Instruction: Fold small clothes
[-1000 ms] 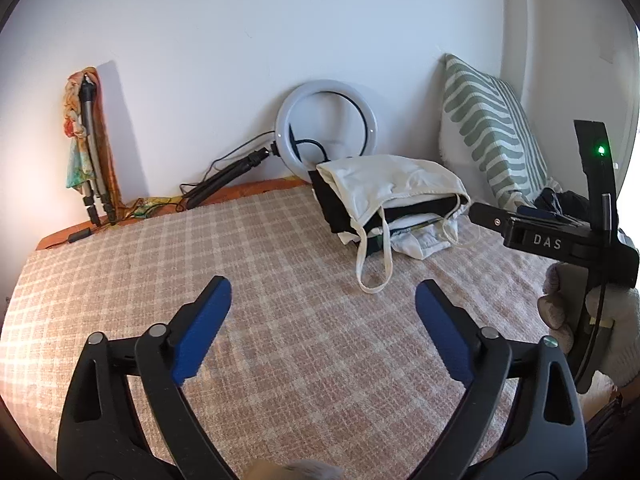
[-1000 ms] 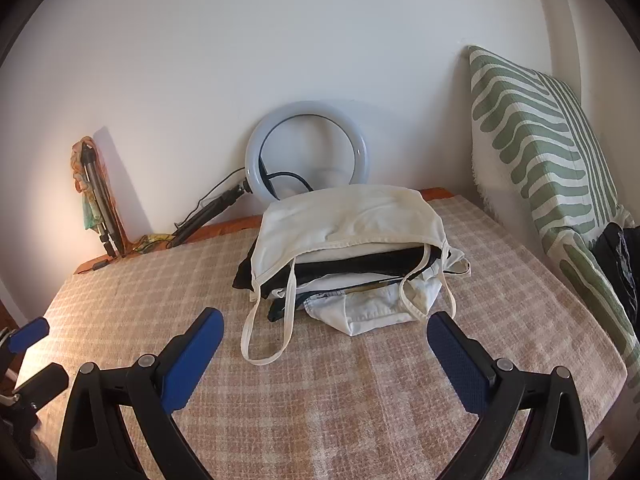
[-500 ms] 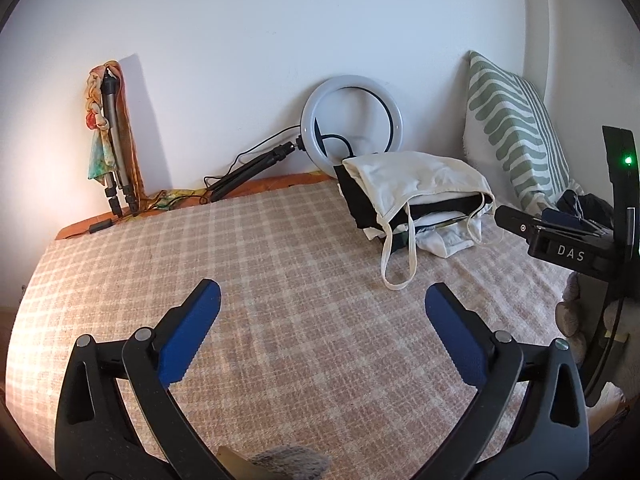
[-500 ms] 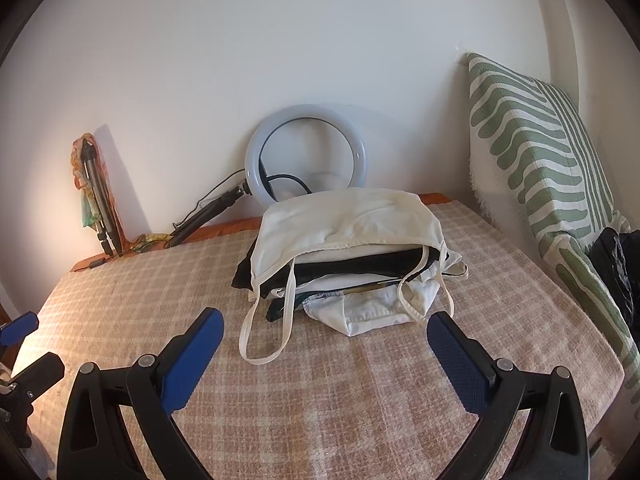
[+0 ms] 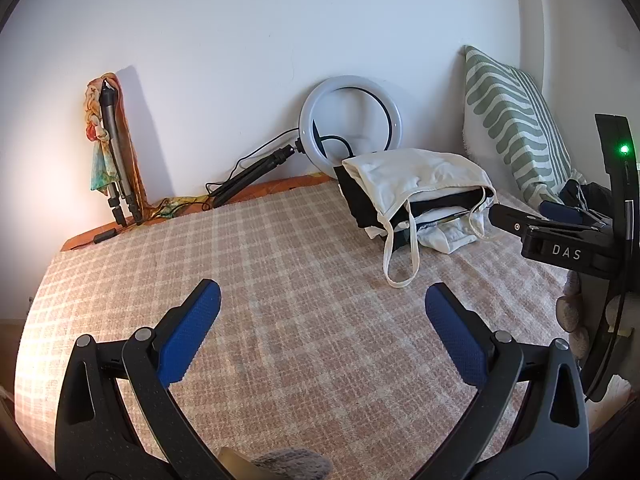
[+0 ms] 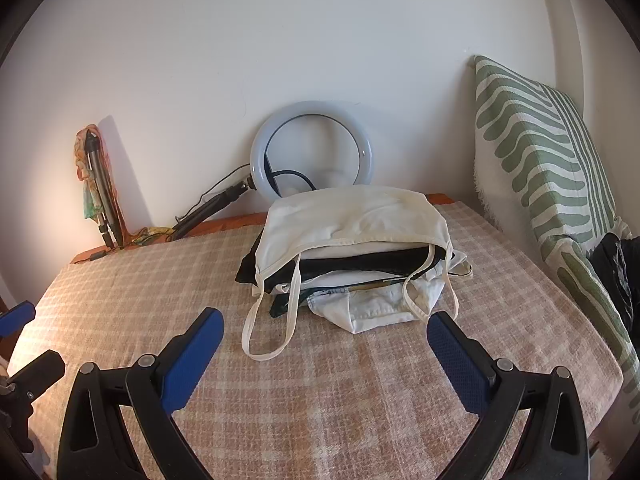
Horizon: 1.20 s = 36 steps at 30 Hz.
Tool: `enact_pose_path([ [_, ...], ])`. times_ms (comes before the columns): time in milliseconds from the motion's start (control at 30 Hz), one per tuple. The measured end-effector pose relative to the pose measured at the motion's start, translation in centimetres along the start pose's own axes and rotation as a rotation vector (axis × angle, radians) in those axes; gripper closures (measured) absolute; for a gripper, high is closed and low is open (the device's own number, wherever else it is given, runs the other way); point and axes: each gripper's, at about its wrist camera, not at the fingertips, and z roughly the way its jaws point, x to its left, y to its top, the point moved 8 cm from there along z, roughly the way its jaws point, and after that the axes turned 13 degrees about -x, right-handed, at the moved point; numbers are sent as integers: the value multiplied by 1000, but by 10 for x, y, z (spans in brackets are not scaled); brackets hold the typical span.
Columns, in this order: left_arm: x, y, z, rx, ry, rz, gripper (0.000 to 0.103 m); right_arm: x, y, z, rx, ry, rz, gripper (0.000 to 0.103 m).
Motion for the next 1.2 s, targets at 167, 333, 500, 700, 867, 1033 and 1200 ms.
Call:
enact_pose_path([
  [167,-1,0,-1,1,3,11,0,1,-1,0,4,4,2,0],
  [333,-1,0,-1,2,0,26,0,1,-1,0,4,9,5,0],
  [500,-2,0,-2,0,2,22,0,2,-1,-1,4,8,5,0],
  [700,-3,0,-2,1,3,23,0,2,-2,-2,6,9,6,0],
  [867,-3,0,-2,1,3,22,0,3,-2,0,7,11,5,0],
  [1033,-4,0,-3,0,5,22,0,3,-3,0,9,12,5,0],
  [1200,-4,0,-3,0,8,25,0,4,-4,0,10,15,3,0],
])
